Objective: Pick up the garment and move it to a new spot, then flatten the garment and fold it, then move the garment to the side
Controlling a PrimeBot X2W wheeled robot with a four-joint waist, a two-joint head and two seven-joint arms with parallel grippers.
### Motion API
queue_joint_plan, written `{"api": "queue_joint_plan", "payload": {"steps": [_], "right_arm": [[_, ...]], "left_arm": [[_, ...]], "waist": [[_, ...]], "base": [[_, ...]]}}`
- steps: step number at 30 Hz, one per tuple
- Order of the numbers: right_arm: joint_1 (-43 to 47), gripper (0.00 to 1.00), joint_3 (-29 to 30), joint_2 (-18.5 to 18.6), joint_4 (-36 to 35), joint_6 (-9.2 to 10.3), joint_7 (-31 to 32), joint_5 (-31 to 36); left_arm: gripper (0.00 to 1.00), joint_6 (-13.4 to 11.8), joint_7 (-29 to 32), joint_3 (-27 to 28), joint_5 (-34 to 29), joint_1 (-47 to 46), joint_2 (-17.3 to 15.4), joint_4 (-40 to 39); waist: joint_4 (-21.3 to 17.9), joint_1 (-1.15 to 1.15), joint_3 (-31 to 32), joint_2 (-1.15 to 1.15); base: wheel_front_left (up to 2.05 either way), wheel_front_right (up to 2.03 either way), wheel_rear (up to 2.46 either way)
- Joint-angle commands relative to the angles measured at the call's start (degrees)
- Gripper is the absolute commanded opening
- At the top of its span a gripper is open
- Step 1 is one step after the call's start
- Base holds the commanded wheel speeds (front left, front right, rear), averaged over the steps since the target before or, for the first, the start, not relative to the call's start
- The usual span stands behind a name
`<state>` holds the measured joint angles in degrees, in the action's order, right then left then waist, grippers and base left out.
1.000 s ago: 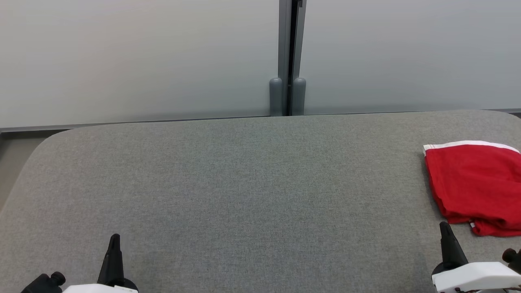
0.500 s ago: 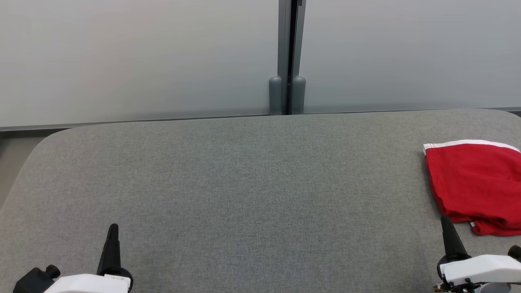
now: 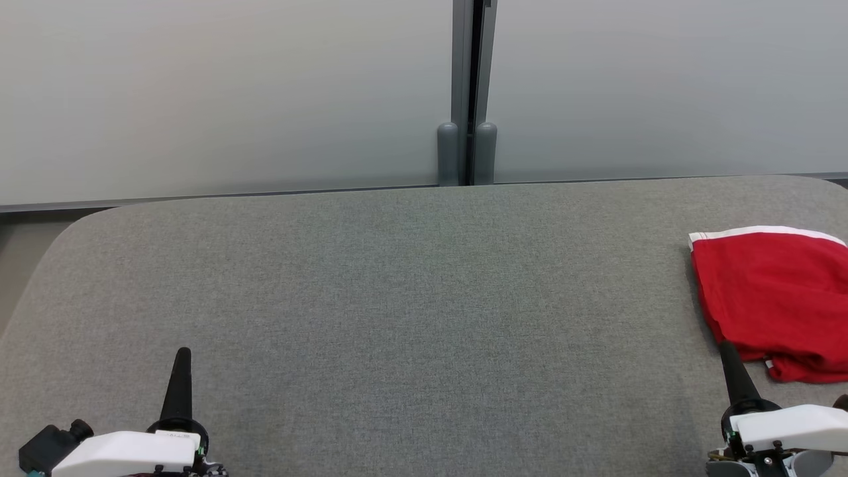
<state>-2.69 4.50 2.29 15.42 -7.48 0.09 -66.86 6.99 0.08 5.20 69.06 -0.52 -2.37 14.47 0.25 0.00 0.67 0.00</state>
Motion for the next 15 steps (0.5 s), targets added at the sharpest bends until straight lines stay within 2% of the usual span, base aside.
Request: {"api": "queue_joint_plan", "payload": {"steps": [1,15], "right_arm": [[-1.12,0.00,0.24,0.56,-0.70,-0.02,0.59,-1.46],[-2.06,0.00,0.87,0.65,-1.00,-0.02,2.46,-9.01]], "left_arm": [[0.00,0.31,0.41,0.38,1.47,-1.50,-0.41,-0.58],[0.00,0.43,2.35,0.71,8.37,-3.05,-0.50,-0.57]], "waist": [[0.00,0.00,-0.02,0.00],[-0.07,0.00,-0.24,0.00]], "base": [[0.00,0.00,0.00],[0.00,0.00,0.00]]}}
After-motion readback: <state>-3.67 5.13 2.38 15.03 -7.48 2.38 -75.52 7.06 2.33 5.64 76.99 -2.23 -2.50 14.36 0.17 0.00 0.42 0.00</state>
